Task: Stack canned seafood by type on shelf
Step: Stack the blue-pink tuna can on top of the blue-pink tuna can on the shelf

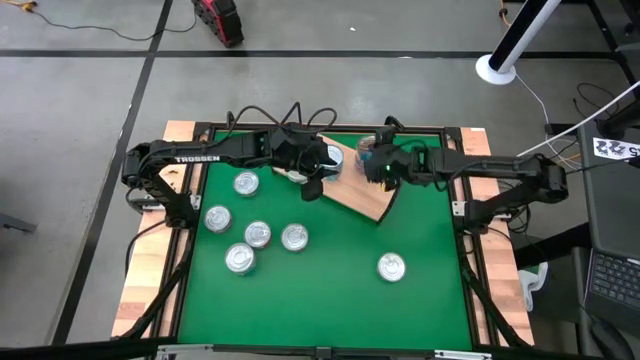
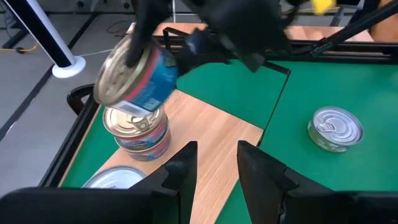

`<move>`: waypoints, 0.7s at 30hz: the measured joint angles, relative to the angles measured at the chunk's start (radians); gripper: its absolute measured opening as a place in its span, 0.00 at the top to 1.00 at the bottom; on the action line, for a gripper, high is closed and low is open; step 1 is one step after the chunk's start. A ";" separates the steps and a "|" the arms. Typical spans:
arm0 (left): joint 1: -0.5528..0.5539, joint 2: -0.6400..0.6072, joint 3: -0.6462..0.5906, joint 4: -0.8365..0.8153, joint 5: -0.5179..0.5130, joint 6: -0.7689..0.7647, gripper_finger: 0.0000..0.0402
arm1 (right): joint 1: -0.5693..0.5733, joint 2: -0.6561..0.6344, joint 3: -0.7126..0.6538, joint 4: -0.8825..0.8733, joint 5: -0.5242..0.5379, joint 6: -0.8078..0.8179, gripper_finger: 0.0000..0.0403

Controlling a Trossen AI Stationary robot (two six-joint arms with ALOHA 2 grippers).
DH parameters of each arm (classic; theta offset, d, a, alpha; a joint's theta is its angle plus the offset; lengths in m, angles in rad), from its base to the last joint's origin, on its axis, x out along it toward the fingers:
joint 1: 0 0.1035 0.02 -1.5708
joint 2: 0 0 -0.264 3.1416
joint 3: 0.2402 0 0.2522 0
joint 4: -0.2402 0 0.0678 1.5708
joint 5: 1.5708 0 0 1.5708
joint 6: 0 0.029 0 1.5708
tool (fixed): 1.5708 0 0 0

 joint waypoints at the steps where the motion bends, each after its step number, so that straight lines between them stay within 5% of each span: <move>1: 0.000 0.000 0.000 0.001 0.000 0.000 0.73 | -0.023 0.000 0.000 0.001 -0.019 -0.013 0.52; 9: 0.000 0.000 0.000 0.001 0.000 0.001 0.73 | -0.148 0.034 0.000 0.026 -0.109 -0.070 0.52; 21: 0.000 0.000 0.000 0.000 0.000 0.027 0.73 | -0.166 0.109 -0.001 0.062 -0.107 -0.093 0.52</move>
